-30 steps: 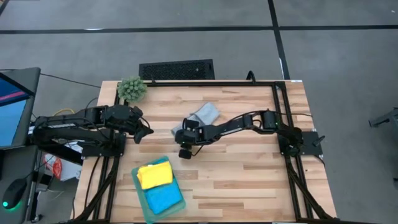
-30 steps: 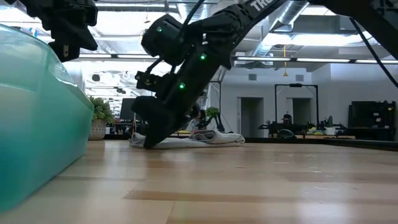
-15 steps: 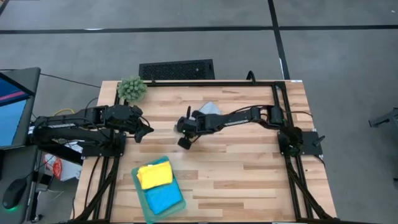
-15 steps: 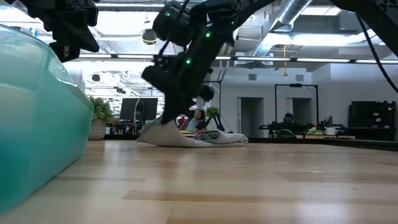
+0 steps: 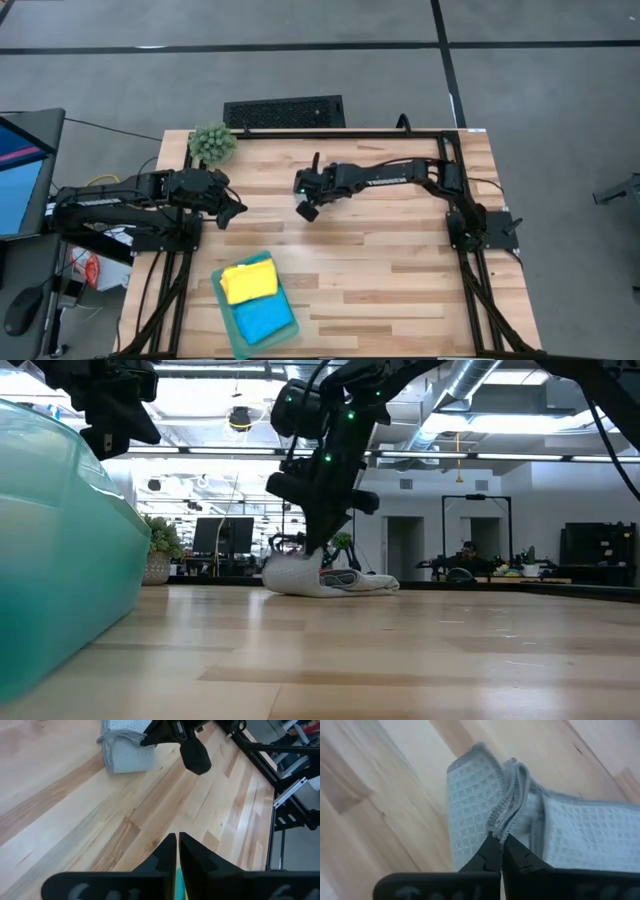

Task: Fold microfiber towels
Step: Fold the gray towel and put into the bin

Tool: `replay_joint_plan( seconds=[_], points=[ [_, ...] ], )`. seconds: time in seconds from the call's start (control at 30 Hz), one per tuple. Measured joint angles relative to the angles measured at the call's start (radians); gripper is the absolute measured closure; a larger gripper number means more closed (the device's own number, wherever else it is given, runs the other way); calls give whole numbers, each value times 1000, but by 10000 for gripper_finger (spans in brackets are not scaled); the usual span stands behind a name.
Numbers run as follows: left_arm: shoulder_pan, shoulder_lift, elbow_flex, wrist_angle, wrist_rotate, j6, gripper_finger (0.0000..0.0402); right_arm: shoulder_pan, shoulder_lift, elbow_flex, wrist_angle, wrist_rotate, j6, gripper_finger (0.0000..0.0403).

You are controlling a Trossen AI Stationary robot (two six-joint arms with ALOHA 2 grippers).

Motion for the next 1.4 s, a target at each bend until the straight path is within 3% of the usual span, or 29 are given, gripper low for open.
replay_joint_plan(
  seconds=[0.63,0.83,1.1,1.4],
  points=[
    [0,0,0,6,-52,1,390,-82,-93,0,-211,73,-10,383],
    [0,0,0,6,-52,1,390,-110,-92,-69,-212,73,-11,389],
    [0,0,0,6,-52,-7,390,-142,-92,-190,-106,61,-11,352],
    [0,16,0,9,-67,-14,390,-187,-112,-198,-174,55,18,298]
  ],
)
